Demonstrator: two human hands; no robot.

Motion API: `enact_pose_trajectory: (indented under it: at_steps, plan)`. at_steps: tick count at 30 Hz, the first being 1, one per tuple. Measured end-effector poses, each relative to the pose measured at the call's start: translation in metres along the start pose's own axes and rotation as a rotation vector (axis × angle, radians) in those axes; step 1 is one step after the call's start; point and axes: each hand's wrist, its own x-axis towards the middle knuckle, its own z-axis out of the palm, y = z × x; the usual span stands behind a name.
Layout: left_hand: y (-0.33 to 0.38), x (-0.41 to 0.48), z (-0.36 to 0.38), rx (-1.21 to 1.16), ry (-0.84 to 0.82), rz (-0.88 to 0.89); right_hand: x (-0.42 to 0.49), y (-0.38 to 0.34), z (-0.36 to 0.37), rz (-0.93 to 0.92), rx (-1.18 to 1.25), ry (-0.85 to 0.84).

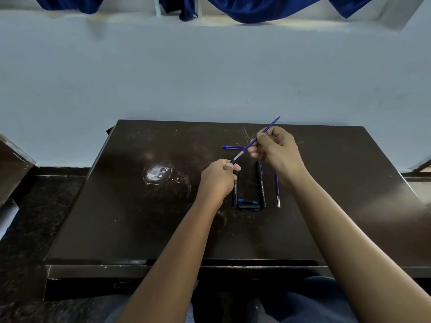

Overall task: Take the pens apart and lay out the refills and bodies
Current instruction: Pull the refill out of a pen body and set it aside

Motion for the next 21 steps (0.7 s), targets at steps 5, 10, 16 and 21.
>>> enact_pose_trajectory:
  at_steps: [5, 10, 16, 21]
  plan:
    - [0.0009, -0.0005, -0.0009, 0.000, 0.002, -0.015, 0.0008, -0.0001, 0.0005, 0.000, -0.050, -0.004]
    - [0.0010, -0.0003, -0.0015, 0.015, 0.005, -0.002, 0.0018, 0.0033, -0.0013, 0.021, -0.055, 0.018]
    - [0.0016, -0.0024, -0.0009, 0.023, -0.015, 0.038, 0.0012, 0.0066, -0.0012, 0.007, -0.157, -0.102]
    - [-0.0006, -0.0008, -0.0008, -0.003, 0.073, 0.083, 0.0027, 0.0090, -0.0041, 0.075, -0.418, -0.293]
